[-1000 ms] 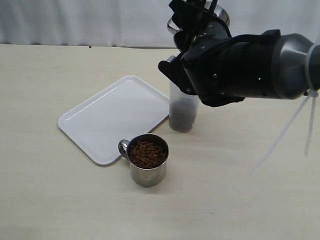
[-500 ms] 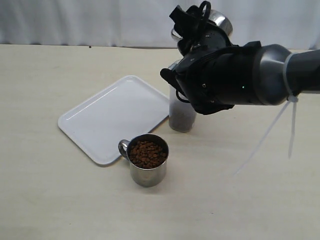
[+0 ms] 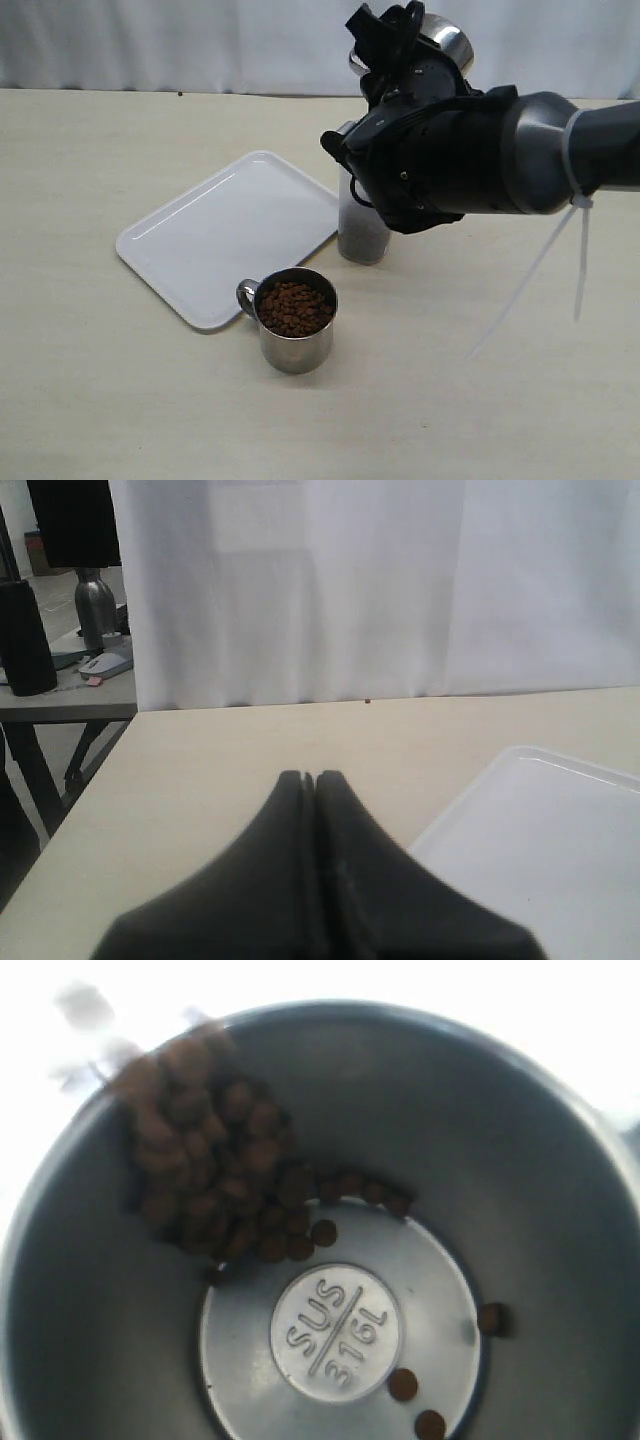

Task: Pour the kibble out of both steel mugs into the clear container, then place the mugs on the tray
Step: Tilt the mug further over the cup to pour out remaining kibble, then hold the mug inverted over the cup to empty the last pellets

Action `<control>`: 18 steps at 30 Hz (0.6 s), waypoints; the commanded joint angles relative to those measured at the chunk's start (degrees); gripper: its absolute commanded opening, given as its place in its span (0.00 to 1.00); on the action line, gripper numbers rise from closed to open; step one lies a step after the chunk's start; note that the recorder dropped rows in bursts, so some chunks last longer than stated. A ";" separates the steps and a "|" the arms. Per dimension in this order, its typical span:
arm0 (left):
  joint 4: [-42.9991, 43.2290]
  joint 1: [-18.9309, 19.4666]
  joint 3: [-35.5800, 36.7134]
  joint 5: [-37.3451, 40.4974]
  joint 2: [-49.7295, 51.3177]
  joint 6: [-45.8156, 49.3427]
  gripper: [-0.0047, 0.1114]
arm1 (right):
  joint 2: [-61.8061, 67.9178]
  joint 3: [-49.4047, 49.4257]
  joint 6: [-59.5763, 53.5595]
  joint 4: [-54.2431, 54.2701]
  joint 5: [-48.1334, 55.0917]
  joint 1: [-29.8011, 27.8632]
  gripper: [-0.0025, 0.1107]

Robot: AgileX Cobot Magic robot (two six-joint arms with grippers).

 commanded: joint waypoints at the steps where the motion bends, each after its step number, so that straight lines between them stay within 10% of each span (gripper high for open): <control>1: -0.09 0.00 -0.50 -0.30 0.03 -0.11 0.04 | -0.24 -0.05 0.37 -0.89 0.90 1.39 0.06; 18: 0.05 0.00 -0.50 -0.75 0.03 -0.11 0.04 | -0.20 -0.05 1.94 -0.89 3.20 1.39 0.06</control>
